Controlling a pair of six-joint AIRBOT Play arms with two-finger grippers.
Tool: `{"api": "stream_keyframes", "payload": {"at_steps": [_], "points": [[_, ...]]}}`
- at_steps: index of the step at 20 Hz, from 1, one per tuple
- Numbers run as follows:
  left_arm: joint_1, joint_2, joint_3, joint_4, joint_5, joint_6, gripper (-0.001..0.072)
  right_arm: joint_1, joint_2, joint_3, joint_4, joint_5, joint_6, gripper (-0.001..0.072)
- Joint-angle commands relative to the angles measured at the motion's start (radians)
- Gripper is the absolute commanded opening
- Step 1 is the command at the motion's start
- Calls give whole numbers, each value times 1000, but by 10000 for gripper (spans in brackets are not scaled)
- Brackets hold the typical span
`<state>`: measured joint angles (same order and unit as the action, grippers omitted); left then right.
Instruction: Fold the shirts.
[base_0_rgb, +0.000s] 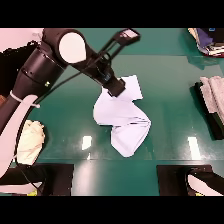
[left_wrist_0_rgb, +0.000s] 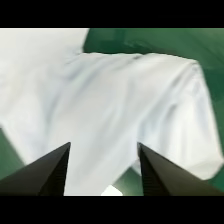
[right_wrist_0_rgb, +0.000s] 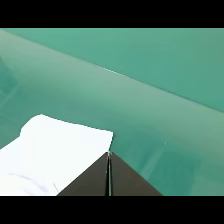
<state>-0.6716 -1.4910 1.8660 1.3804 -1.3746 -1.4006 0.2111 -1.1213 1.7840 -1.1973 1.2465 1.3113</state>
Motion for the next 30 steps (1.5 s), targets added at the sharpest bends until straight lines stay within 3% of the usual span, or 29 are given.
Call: {"api": "stream_keyframes", "payload": {"at_steps": [1,8,13,23,24,25,26,30], "points": [[138,-19,-44,17,60,-28,505,1,0,-1,1,17,0,18],[407,-183,-281,-317,300,-39,505,1,0,-2,0,92,0,18],[414,-307,-277,-422,470,-27,505,1,-6,-2,-2,128,25,18],[378,-394,-277,-468,569,20,494,2,0,-280,1,77,111,18],[380,-394,-277,-467,573,21,389,2,1,-310,0,77,113,18],[382,-393,-270,-468,575,21,101,2,1,-341,1,77,113,18],[381,-393,-257,-460,575,22,31,2,1,-370,1,77,114,18],[411,-376,-118,-373,444,21,23,2,3,-497,1,92,114,18]]}}
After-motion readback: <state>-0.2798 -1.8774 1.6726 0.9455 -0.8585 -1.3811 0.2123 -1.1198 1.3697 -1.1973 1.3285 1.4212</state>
